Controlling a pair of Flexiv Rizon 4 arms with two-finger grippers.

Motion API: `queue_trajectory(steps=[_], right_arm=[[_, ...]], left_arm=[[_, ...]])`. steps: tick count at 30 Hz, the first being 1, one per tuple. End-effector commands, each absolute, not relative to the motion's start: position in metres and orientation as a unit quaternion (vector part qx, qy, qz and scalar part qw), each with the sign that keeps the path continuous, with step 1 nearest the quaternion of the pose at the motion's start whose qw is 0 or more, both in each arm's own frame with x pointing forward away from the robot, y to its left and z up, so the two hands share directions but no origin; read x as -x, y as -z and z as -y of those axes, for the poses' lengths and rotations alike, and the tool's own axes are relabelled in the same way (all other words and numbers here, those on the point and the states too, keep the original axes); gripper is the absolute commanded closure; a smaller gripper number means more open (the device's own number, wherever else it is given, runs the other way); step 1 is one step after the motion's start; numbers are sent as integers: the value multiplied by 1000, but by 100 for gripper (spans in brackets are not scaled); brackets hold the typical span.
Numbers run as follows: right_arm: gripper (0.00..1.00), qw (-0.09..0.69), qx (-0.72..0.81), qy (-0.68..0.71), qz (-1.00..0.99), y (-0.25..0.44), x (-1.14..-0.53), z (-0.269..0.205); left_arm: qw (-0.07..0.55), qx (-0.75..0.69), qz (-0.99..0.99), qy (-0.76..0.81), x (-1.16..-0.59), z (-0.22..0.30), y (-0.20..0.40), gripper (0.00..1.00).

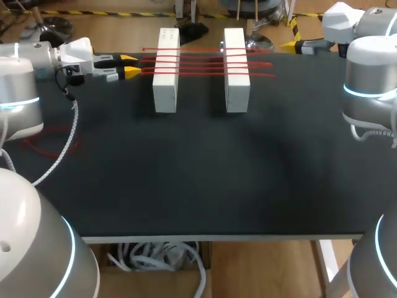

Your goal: Grab the tape and strap the tape.

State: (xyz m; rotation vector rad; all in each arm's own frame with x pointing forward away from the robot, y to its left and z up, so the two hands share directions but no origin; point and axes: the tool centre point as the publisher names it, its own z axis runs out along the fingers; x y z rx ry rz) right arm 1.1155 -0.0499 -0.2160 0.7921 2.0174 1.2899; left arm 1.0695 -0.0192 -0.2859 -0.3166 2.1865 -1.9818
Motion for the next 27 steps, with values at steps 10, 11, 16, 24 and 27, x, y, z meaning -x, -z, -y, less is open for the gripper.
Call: queue_trajectory(steps=[10,11,16,24,27], right_arm=[[0,304,-299,-487,-763,215,-1115,51],[0,304,-299,-487,-763,215,-1115,51],[0,304,-299,-487,-763,215,-1115,51],[0,304,-299,-487,-763,215,-1115,51],[0,304,-299,-487,-763,215,-1115,51]], left_arm=[[80,102,-734,667,-1076,21,299,79],[79,102,-734,667,-1076,21,300,79],[75,104,-734,667,-1075,21,305,79],[70,105,-733,668,-1077,21,310,78],[70,105,-733,669,-1078,21,312,78]])
